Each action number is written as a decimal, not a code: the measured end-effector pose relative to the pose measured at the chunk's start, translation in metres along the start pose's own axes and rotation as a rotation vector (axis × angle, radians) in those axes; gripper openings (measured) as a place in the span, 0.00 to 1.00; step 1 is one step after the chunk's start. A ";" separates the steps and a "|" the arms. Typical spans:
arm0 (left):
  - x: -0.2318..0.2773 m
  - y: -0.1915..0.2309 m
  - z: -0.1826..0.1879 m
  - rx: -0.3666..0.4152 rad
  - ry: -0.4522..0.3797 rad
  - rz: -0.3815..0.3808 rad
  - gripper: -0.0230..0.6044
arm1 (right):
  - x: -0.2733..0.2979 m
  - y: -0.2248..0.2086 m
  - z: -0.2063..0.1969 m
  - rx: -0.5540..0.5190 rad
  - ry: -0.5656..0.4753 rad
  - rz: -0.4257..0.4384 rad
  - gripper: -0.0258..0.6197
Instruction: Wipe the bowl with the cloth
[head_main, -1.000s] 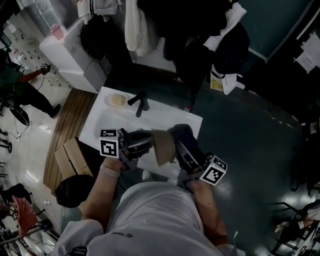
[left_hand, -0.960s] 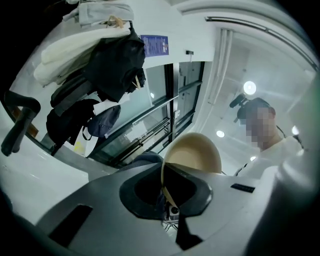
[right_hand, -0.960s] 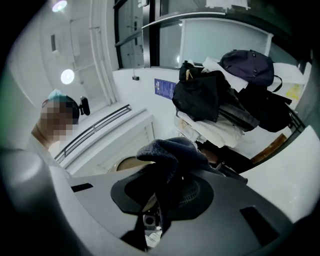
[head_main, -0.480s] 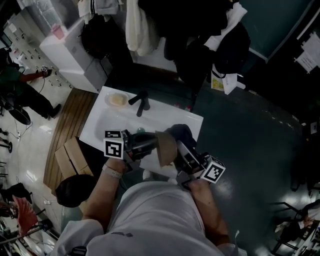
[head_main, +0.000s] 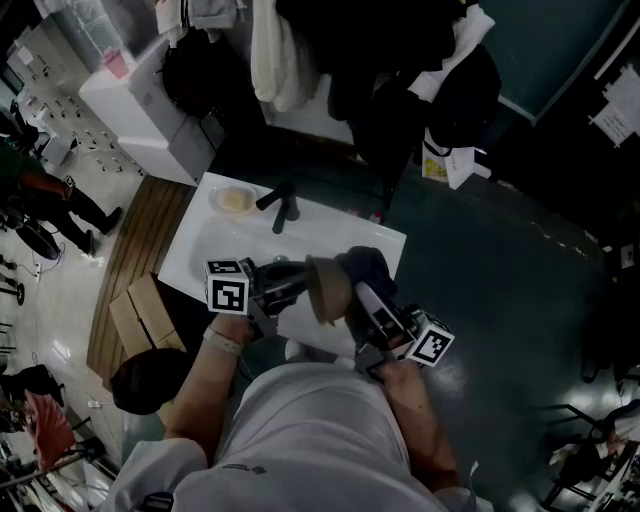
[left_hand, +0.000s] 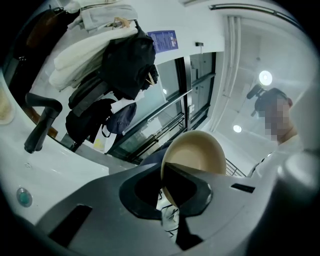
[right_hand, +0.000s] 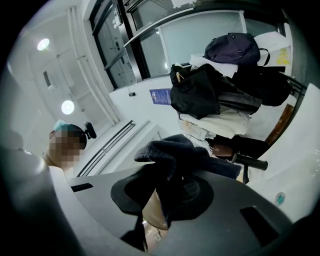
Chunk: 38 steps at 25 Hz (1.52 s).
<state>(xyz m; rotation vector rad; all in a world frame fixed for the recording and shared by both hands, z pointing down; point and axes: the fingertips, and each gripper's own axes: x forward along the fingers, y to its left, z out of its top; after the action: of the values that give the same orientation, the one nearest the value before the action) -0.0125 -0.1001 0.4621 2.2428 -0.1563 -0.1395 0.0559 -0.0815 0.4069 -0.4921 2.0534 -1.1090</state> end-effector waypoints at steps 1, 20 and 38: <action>0.000 0.001 0.000 -0.003 -0.003 0.003 0.07 | 0.001 0.002 0.000 -0.003 0.006 0.005 0.17; -0.001 0.015 0.006 -0.011 -0.024 0.024 0.07 | -0.006 0.005 0.000 0.026 0.008 0.032 0.17; -0.039 0.067 0.034 -0.071 -0.187 0.272 0.07 | -0.006 0.010 0.007 -0.034 0.019 0.016 0.17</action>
<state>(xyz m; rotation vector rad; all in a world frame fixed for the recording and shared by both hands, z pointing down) -0.0606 -0.1620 0.4950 2.1126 -0.5458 -0.2046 0.0646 -0.0763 0.3989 -0.4824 2.0926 -1.0744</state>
